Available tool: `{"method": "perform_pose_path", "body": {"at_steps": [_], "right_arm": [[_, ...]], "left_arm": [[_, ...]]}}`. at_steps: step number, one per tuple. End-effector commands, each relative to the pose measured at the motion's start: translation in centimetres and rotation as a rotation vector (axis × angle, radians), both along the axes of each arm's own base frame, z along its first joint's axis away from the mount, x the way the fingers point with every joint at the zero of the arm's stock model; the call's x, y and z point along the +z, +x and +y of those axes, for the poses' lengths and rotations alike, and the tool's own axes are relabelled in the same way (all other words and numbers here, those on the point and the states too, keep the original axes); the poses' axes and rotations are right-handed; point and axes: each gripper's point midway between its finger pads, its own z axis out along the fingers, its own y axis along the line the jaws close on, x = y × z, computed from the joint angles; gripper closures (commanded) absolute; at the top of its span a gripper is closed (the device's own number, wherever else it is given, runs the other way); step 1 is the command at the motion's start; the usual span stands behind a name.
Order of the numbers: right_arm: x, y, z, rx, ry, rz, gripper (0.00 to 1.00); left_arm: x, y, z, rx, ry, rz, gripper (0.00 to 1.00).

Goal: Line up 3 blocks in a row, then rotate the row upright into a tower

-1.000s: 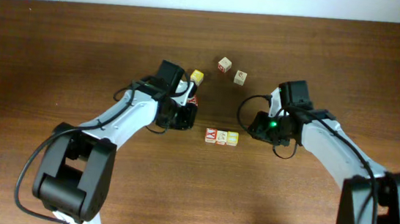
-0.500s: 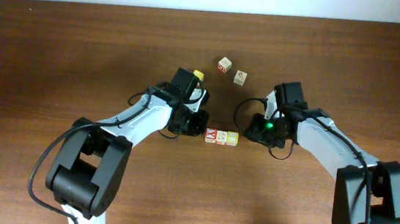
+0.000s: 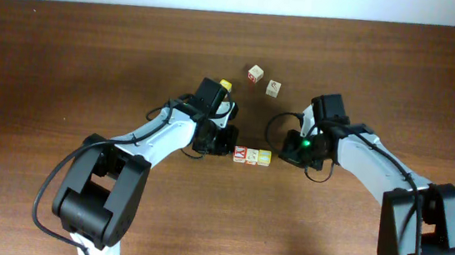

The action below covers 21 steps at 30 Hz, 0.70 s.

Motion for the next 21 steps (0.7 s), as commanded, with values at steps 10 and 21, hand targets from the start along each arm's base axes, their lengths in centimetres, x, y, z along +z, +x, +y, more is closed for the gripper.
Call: {"method": "perform_pose_path", "body": {"at_steps": [10,21], "right_arm": [[-0.9,-1.6,2.5,0.051,0.012,0.048,0.95],[-0.5,-1.3,3.7,0.128,0.075,0.012,0.96]], "left_arm": [[-0.2,-0.4,-0.3,-0.009,-0.01,0.021,1.0],[-0.2,-0.4,-0.3,-0.015,-0.009,0.016,1.0]]}}
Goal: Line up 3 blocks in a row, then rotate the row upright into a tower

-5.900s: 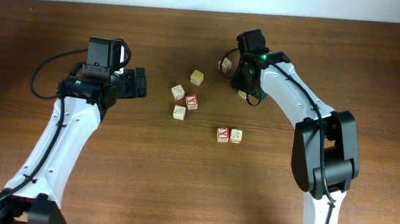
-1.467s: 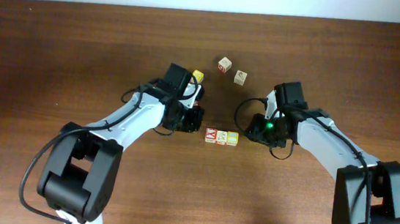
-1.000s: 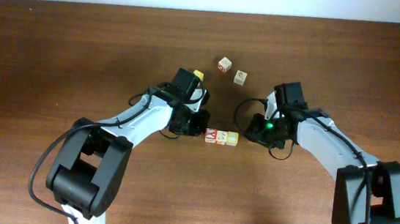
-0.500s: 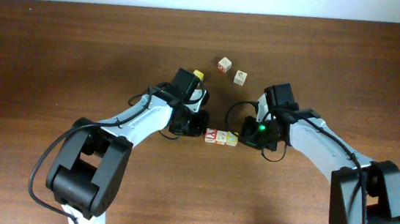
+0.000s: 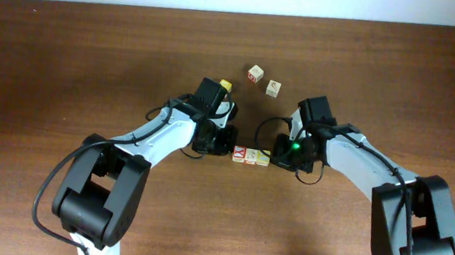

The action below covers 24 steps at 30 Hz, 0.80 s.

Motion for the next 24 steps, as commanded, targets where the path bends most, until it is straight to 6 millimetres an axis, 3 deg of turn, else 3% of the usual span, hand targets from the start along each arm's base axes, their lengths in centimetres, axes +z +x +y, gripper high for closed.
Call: {"method": "perform_pose_path", "body": {"at_steps": [1,9,18,24], "right_arm": [[0.9,-0.1,1.8,0.109,0.08,-0.042,0.96],[2.4,0.2,2.1,0.118,0.087,-0.084,0.96],[6.1,0.7,5.3,0.201,0.102,-0.165,0.96],[7.5,0.8,7.0,0.243,0.085,-0.195,0.96]], "left_arm": [[-0.2,-0.4,-0.4,-0.015,-0.013,0.014,1.0],[-0.2,-0.4,-0.4,-0.015,-0.012,0.014,1.0],[-0.2,-0.4,-0.4,-0.015,-0.012,0.014,1.0],[-0.2,-0.4,-0.4,-0.015,-0.012,0.014,1.0]]}}
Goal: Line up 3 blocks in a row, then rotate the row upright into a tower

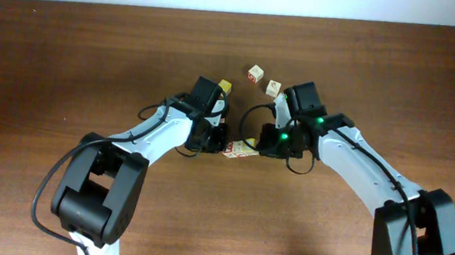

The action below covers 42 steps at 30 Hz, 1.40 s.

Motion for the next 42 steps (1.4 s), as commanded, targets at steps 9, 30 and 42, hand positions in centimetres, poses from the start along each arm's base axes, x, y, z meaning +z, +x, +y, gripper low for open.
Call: {"method": "perform_pose_path", "body": {"at_steps": [9,30,42], "right_arm": [[2.0,-0.6,3.5,0.073,0.069,-0.037,0.96],[9.6,2.1,4.0,0.088,0.077,-0.199,0.89],[27.3,-5.7,-9.5,-0.143,-0.303,-0.602,0.12]], "left_arm": [[0.6,-1.3,-2.6,-0.063,-0.103,0.036,1.0],[9.9,4.9,3.0,-0.006,-0.028,-0.294,1.0],[33.7,-2.4,15.4,0.334,0.162,-0.901,0.01]]}}
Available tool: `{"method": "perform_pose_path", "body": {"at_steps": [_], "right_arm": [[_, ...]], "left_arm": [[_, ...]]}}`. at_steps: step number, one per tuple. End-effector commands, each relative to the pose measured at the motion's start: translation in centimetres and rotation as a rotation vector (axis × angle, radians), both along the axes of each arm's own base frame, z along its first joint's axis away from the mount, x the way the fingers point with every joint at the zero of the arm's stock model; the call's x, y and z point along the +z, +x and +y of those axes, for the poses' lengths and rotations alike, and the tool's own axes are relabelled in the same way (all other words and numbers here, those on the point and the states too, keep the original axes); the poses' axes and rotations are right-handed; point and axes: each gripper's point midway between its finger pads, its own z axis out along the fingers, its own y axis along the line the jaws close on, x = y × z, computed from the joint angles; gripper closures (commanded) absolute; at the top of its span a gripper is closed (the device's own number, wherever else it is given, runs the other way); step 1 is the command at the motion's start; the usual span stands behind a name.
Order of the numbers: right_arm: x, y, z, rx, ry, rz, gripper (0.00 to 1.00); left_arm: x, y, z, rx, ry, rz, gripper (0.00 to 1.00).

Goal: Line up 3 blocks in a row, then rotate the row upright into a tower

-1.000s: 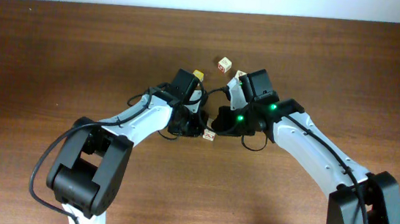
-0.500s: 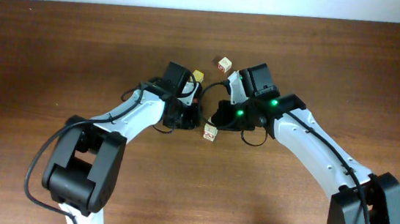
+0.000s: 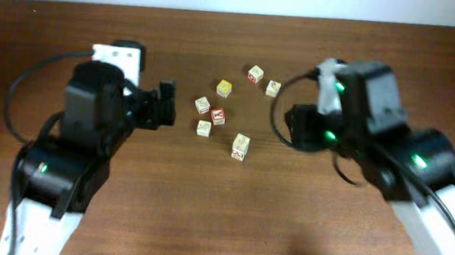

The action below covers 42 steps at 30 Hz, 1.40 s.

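Note:
Several small lettered blocks lie loose in the middle of the brown table (image 3: 202,217). A yellow block (image 3: 224,88) is at the top of a cluster with a pale block (image 3: 203,104), a red-faced block (image 3: 218,116) and another pale block (image 3: 203,128). A bigger-looking block (image 3: 241,145) lies alone below them. My left gripper (image 3: 166,106) hangs to the left of the cluster, pointing at it and holding nothing. My right gripper (image 3: 293,124) hangs to the right, also holding nothing. Both arms are raised near the camera, and the jaws' gaps cannot be made out.
Two more lettered blocks (image 3: 255,74) (image 3: 273,87) lie at the back, right of centre. The light back edge of the table (image 3: 223,1) runs along the top. Cables loop off both arms.
Both grippers were down at the table, pressed in on the row of blocks from either side. Now both arms are lifted and drawn apart, and the blocks lie scattered and separate.
Three blocks lay in a straight row with my left gripper at its left end and my right gripper a little off to the right. The right gripper then stood against the row. Then both squeezed it, skewed and shifted left. Now the row is broken up and both arms are back.

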Motion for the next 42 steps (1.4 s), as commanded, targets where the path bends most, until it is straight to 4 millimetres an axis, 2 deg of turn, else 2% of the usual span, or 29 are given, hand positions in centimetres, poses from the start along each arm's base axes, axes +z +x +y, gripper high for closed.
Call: {"method": "perform_pose_path", "body": {"at_steps": [1,5,9,14,17,18,20,23,26,29,33,34,36,40,42], "right_arm": [[4.3,-3.3,-4.4,-0.101,-0.066,-0.163,0.01],[8.1,-8.2,-6.5,-0.111,0.011,-0.312,0.01],[10.1,-11.1,-7.8,-0.118,0.062,-0.41,0.01],[9.5,-11.5,-10.0,-0.196,-0.015,-0.409,0.01],[9.6,-10.4,-11.8,-0.296,-0.09,-0.437,0.01],[9.6,-9.5,-12.5,-0.35,-0.114,-0.465,0.01],[9.2,-8.7,-13.1,-0.397,-0.111,-0.482,0.01],[7.6,-6.9,-12.6,-0.311,-0.131,-0.556,0.01],[4.1,-5.6,-13.1,-0.327,-0.107,-0.688,0.02],[-0.1,-4.8,-12.5,-0.297,-0.039,-0.819,0.01],[-8.4,-4.5,-12.8,-0.308,-0.021,-0.899,0.01],[-9.6,-4.4,-12.8,-0.308,-0.021,-0.899,0.01],[-11.5,-4.3,-12.8,-0.307,-0.024,-0.885,0.01],[-13.3,-4.4,-13.2,-0.328,-0.037,-0.875,0.01],[-15.1,-4.3,-13.3,-0.332,-0.048,-0.833,0.01]], "left_arm": [[2.4,-1.4,1.3,0.041,0.009,-0.075,0.01],[2.5,-1.5,1.3,0.041,0.008,-0.079,0.01],[2.0,-1.7,1.4,0.041,0.014,-0.059,0.01],[1.3,-2.1,1.5,0.04,0.025,-0.026,0.01],[1.3,-2.1,1.5,0.04,0.025,-0.025,0.01],[1.3,-2.1,1.5,0.04,0.025,-0.025,0.01],[1.3,-2.1,1.5,0.04,0.025,-0.025,0.01],[1.3,-2.1,1.5,0.041,0.025,-0.025,0.01],[1.3,-2.1,1.5,0.04,0.025,-0.025,0.01],[1.3,-2.1,1.5,0.04,0.025,-0.025,0.01],[1.2,-2.1,1.5,0.04,0.026,-0.022,0.01],[1.1,-2.2,1.6,0.04,0.028,-0.017,0.01],[0.8,-2.4,1.6,0.04,0.032,-0.003,0.01],[0.8,-2.4,1.6,0.04,0.031,-0.004,0.01],[0.8,-2.4,1.6,0.04,0.032,-0.003,0.01]]}}
